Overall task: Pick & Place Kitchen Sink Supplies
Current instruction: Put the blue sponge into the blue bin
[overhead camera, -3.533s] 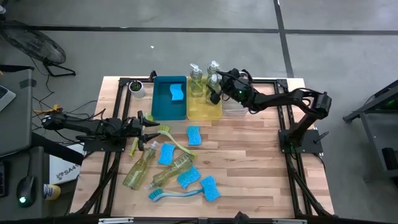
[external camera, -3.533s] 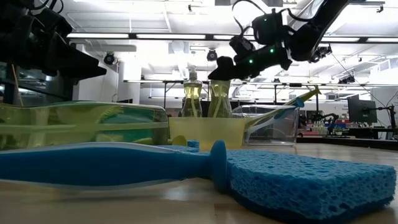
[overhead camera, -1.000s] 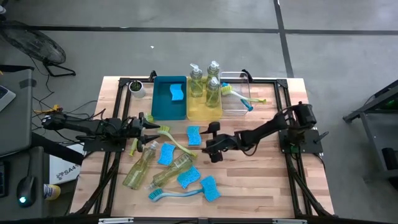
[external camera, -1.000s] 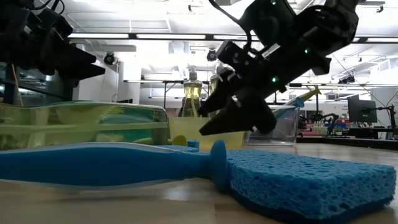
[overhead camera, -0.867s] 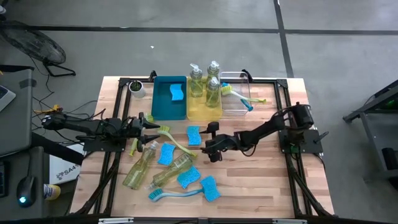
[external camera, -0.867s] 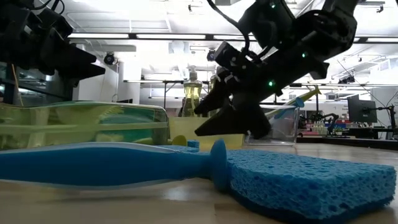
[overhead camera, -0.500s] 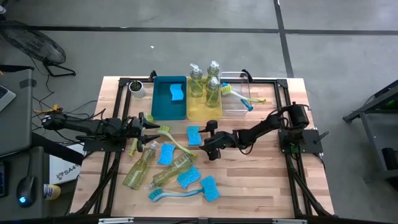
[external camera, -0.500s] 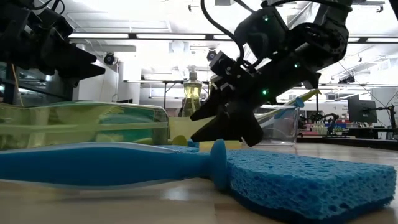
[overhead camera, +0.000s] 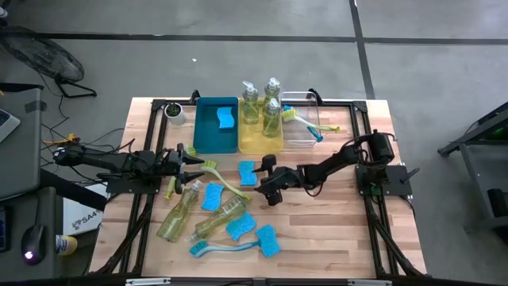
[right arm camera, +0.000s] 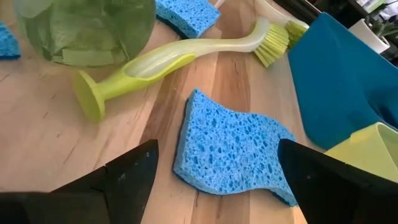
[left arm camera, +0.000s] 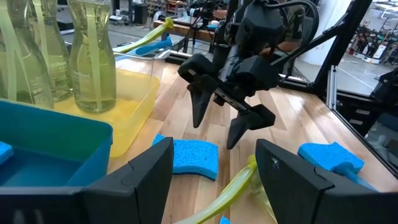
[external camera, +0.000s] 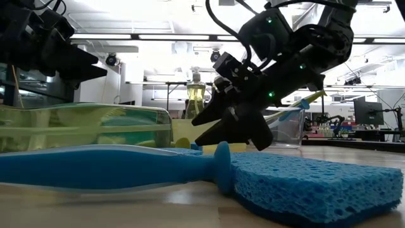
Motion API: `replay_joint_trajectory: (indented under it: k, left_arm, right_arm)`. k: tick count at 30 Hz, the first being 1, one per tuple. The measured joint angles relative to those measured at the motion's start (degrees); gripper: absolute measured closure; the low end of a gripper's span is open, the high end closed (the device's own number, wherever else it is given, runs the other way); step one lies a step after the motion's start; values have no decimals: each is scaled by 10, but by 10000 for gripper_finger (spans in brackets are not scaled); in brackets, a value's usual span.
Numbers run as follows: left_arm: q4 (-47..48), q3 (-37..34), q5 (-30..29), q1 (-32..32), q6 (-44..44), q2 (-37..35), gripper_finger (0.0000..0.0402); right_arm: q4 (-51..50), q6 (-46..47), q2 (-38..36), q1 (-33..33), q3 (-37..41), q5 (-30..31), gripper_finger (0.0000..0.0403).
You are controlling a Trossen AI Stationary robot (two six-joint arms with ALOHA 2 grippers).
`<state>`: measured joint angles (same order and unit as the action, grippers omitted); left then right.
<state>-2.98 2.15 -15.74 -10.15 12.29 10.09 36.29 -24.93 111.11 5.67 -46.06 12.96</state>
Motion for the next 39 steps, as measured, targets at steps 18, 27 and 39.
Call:
replay_joint_trajectory:
  k: [18, 27, 39]
  left_arm:
    - [1, 0, 0, 0, 0, 0, 179]
    - [1, 0, 0, 0, 0, 0, 179]
    - [1, 0, 0, 0, 1, 0, 179]
  right_arm:
    - [25, 1, 39, -16, -11, -48, 80]
    - [17, 22, 51, -18, -24, -45, 101]
    - [-36, 82, 51, -30, -25, -46, 208]
